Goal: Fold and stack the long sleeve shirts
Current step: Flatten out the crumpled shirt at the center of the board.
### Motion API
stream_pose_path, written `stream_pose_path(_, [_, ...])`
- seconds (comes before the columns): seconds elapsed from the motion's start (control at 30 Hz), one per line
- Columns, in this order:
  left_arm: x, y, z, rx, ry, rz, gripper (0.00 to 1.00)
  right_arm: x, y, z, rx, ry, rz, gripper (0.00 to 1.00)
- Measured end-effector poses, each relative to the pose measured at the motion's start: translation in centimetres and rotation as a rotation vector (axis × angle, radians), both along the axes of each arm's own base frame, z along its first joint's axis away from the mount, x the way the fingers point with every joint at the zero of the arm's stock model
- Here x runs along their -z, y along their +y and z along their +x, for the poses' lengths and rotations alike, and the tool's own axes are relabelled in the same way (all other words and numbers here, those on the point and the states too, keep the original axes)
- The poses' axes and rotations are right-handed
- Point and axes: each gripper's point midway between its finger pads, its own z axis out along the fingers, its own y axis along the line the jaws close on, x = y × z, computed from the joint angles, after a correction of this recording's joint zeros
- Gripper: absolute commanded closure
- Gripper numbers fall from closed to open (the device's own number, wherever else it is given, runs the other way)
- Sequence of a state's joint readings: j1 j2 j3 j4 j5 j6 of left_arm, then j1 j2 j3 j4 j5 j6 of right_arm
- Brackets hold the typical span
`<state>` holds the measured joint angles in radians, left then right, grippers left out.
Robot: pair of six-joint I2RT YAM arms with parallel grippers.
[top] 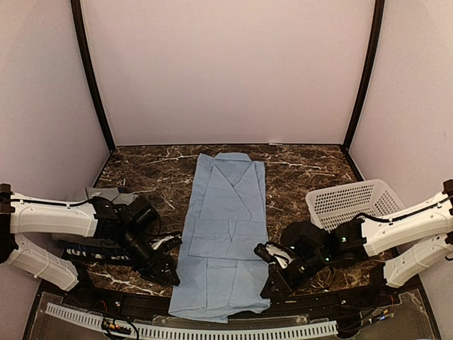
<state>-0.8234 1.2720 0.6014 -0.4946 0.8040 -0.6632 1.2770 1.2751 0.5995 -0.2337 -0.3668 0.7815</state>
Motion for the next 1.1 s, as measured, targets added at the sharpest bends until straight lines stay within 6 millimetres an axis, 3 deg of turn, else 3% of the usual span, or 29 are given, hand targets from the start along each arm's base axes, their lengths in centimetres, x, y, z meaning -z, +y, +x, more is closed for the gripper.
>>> stream_pose_path(0.17, [-1.3, -0.3, 0.9, 0.007, -0.042, 0.015, 0.51, -0.4, -0.4, 1.3, 0.043, -0.056, -0.05, 0.58])
stream_pose_path(0.33, [-4.8, -2.6, 5.4, -0.035, -0.237, -0.007, 0.54, -2.5, 0.4, 4.7, 0.14, -0.155, -0.038, 0.57])
stream_pose_path(0.43, [-4.9, -3.7, 8.1, -0.076, -0.319, 0.023, 0.56, -3.4, 0.4, 7.9, 0.236, -0.208, -0.028, 0.57])
stream_pose_path(0.63, [-0.4, -5.1, 12.0, -0.136, -0.374, 0.125, 0.6, -3.7, 1.6, 13.6, 0.361, -0.31, -0.039, 0.6])
stream_pose_path(0.83, [3.9, -6.5, 14.7, -0.179, -0.388, 0.188, 0.61, -1.6, 3.2, 16.9, 0.39, -0.347, -0.066, 0.62])
stream_pose_path(0.9, [4.7, -6.8, 15.1, -0.191, -0.385, 0.192, 0.61, -0.5, 3.2, 17.8, 0.4, -0.347, -0.082, 0.62])
stream_pose_path(1.1, [4.7, -9.4, 17.6, -0.237, -0.412, 0.136, 0.61, 1.7, 2.3, 20.4, 0.448, -0.34, -0.115, 0.62])
